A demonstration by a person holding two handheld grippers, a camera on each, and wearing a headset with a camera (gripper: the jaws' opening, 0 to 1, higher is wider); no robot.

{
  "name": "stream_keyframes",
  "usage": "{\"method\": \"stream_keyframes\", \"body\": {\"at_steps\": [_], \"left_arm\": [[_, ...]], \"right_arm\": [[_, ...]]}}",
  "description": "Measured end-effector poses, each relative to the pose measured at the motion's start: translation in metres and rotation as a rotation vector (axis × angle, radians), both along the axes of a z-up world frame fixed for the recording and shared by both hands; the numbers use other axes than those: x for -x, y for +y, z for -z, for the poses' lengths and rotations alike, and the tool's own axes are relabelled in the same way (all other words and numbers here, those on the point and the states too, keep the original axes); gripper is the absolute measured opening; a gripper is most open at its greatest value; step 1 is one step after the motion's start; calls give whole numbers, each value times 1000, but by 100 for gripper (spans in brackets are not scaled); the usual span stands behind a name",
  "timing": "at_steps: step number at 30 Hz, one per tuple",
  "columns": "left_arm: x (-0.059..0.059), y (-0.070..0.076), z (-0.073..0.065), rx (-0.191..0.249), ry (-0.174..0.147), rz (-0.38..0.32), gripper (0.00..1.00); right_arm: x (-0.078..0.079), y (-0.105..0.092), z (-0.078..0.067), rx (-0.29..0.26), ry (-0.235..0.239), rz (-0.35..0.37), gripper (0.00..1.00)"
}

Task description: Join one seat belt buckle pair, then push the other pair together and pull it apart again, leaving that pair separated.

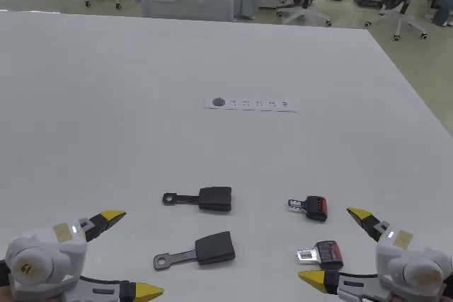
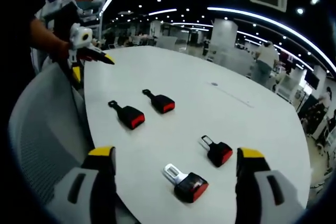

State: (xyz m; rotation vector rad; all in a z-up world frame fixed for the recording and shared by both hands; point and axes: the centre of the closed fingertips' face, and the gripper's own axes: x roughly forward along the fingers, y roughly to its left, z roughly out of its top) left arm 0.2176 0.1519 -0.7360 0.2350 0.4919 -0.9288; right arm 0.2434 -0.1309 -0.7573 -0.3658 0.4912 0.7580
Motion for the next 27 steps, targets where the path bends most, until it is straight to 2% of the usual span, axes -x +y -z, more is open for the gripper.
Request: {"method": "stream_keyframes", "body": {"at_steps": [10, 13, 16, 27], "left_arm": [[2, 2, 4, -7, 14, 1, 93], [3, 3, 5, -3, 18, -7, 92], [3, 2, 3, -1, 10, -5, 92], [3, 3, 1, 3, 10, -11, 91]], "right_arm": [[0, 0, 2, -2, 1, 3, 95], [4, -3, 9, 7, 23, 14, 95], [7, -3, 8, 4, 19, 13, 95], [10, -10, 6, 1, 18, 28, 95]]}}
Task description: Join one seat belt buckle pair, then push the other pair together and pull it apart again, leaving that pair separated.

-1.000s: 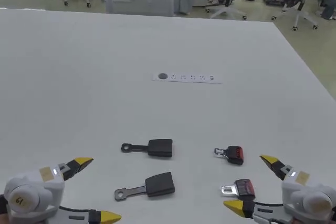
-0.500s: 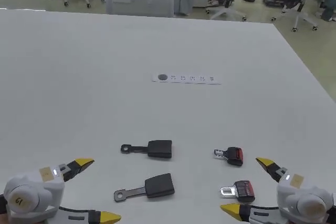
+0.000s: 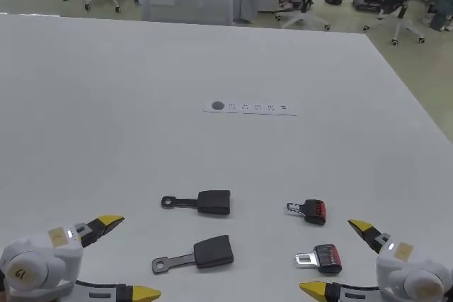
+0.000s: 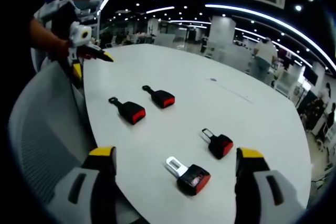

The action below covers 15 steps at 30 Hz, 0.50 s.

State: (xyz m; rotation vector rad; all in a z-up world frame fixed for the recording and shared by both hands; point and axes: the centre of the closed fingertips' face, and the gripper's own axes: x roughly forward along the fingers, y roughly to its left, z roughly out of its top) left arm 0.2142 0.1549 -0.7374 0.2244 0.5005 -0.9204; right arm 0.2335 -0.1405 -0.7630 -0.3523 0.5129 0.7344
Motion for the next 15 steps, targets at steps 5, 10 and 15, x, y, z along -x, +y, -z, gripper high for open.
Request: {"method": "stream_keyframes", "body": {"at_steps": [5, 10, 15], "left_arm": [[0, -1, -4, 7, -13, -8, 90], [2, 0, -1, 1, -3, -3, 90], [2, 1, -2, 2, -6, -9, 91]], "right_arm": [[0, 0, -1, -6, 0, 2, 95], [1, 1, -2, -5, 1, 3, 95], [1, 1, 0, -4, 4, 3, 94]]}}
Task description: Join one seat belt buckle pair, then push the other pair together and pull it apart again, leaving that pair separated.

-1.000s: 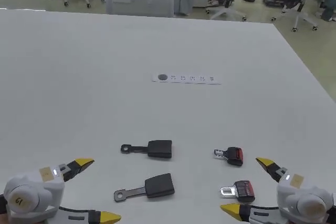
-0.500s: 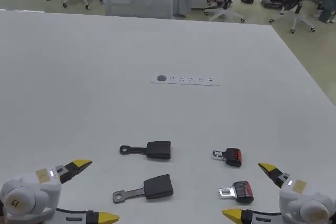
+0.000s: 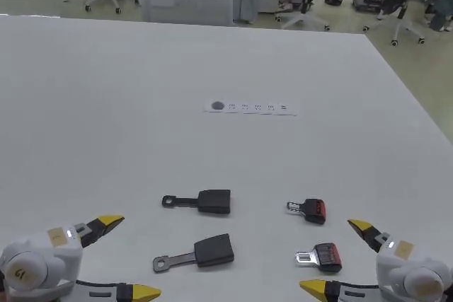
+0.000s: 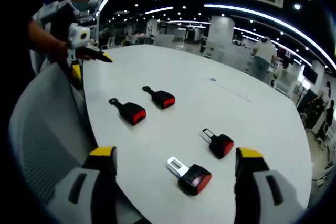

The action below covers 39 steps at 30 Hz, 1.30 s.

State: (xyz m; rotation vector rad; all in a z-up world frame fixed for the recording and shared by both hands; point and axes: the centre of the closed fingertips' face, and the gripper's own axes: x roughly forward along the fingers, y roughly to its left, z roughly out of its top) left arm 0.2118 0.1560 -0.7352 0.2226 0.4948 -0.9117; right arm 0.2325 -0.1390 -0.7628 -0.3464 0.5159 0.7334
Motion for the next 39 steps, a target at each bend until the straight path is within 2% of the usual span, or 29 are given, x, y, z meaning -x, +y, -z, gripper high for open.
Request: {"method": "stream_keyframes", "body": {"at_steps": [14, 39], "left_arm": [[2, 5, 2, -16, -1, 11, 90], [5, -4, 3, -23, 6, 28, 89]], "right_arm": [[6, 2, 2, -7, 10, -8, 94], [13, -3, 6, 16, 21, -35, 93]]}}
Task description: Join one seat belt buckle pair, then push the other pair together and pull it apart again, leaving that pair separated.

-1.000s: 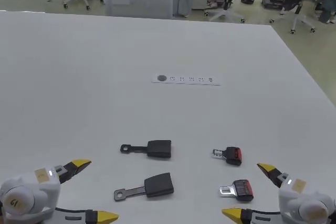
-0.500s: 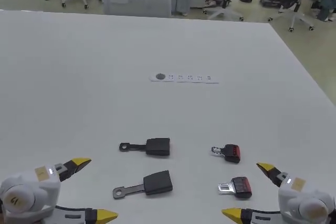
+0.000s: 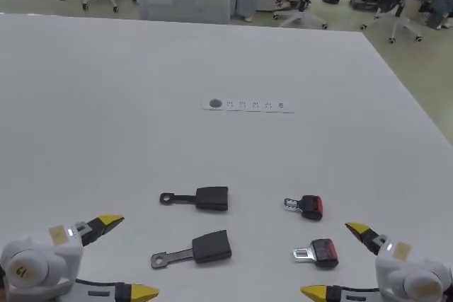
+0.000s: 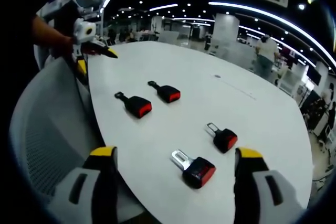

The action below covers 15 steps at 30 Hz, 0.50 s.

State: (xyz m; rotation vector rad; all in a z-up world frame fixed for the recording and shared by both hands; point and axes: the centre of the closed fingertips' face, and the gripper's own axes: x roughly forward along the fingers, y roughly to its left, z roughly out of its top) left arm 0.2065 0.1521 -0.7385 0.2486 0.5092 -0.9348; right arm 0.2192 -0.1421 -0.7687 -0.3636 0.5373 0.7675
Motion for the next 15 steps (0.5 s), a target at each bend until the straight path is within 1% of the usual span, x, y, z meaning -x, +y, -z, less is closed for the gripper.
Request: {"method": "stream_keyframes", "body": {"at_steps": [2, 6, 10, 12, 15], "left_arm": [[0, -1, 0, -5, 0, 4, 89], [-1, -2, 1, 1, 0, 2, 89], [-1, -4, 3, -3, 4, 7, 89], [-2, -5, 3, 0, 3, 5, 89], [-2, -5, 4, 1, 5, 4, 88]], "right_arm": [[-1, -1, 0, 2, 0, -1, 93], [-2, -2, 0, 3, 0, -4, 93], [-2, -3, 1, 5, 5, -5, 92], [-1, -2, 1, -7, 9, -8, 92], [-1, -4, 3, 4, 13, -11, 92]]}}
